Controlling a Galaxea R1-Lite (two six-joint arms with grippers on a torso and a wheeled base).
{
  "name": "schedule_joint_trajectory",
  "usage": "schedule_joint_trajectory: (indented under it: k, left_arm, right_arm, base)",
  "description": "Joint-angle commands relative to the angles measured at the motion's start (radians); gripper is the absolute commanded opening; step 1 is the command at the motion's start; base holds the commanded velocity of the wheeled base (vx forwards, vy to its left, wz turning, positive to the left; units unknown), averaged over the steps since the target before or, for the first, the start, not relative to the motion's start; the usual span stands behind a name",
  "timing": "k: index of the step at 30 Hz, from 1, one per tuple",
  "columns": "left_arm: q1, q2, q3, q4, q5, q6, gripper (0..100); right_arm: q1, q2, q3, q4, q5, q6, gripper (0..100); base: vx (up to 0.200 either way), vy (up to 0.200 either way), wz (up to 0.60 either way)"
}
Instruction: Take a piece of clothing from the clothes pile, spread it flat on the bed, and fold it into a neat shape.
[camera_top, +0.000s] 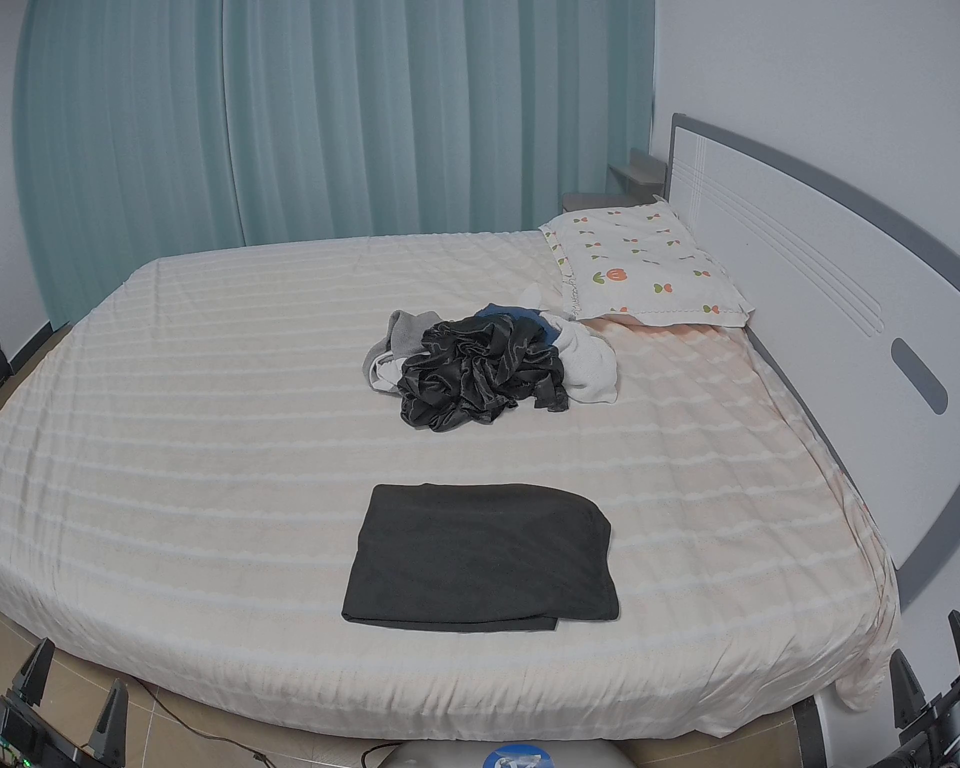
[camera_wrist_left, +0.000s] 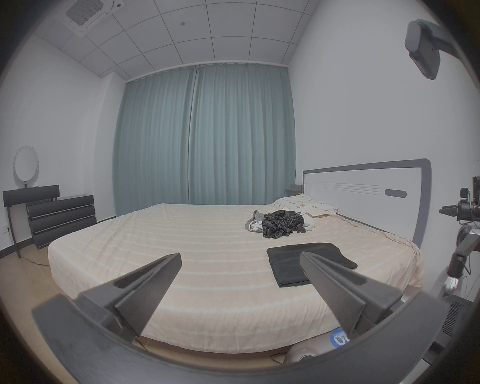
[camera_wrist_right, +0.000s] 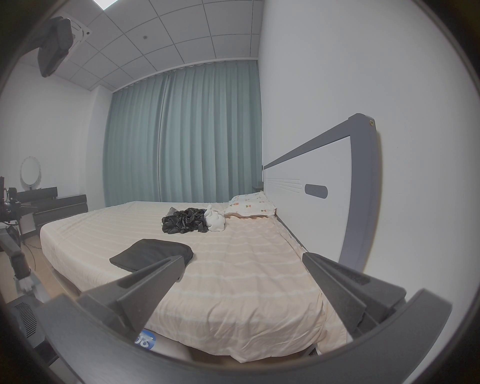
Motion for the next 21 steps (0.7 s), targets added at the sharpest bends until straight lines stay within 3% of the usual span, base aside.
schedule_joint_trajectory:
  k: [1,21]
  left_arm:
    - [0.0,0.001,0.018,-0.002,0.0,0.0,100]
    - [0.0,0.001,0.018,-0.002,-0.003,-0.003,100]
  right_arm:
    - [0.001,-0.009,0.018,0.0,-0.001,0.002,100]
    - [0.005,-0.009,0.016,0.002,0.001,-0.001,100]
  base:
    - [0.0,0.0,0.0]
    - [0.0,0.0,0.0]
